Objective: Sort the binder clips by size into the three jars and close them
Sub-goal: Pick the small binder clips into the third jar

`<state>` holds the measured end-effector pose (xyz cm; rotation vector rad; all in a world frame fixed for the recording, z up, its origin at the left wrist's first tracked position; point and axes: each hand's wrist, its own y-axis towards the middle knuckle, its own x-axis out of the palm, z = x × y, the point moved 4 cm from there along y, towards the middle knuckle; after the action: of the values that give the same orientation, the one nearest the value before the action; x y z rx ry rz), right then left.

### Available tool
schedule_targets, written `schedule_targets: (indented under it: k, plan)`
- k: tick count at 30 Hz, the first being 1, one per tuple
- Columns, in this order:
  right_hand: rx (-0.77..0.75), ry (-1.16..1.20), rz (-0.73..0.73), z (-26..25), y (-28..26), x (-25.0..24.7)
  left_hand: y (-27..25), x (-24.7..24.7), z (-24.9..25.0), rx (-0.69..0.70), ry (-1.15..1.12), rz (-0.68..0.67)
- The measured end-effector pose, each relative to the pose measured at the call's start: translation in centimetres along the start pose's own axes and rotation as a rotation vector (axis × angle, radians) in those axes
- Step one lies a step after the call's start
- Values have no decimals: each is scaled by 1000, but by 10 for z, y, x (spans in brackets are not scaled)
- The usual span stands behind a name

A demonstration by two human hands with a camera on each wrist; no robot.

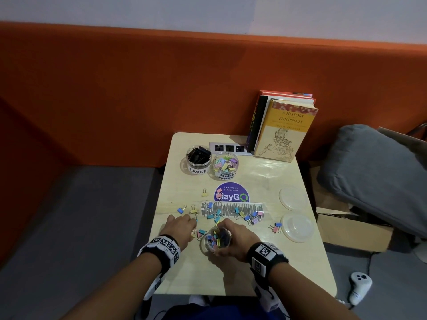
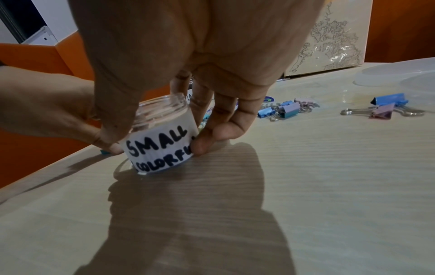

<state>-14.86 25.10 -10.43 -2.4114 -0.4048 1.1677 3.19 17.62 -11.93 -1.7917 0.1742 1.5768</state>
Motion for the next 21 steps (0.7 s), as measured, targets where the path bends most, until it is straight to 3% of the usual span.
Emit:
schedule_targets:
  k: [8,16,21]
  plan:
    - [2,-5,9,0,-1,-1,-1,-2,4,10,9,22]
    - [14,-1,0,-1,-1,0,-5,-6,10,-84,70,5]
    - [10,-6,5,0,-2,-1,-11,-26,2,-80,-217,202]
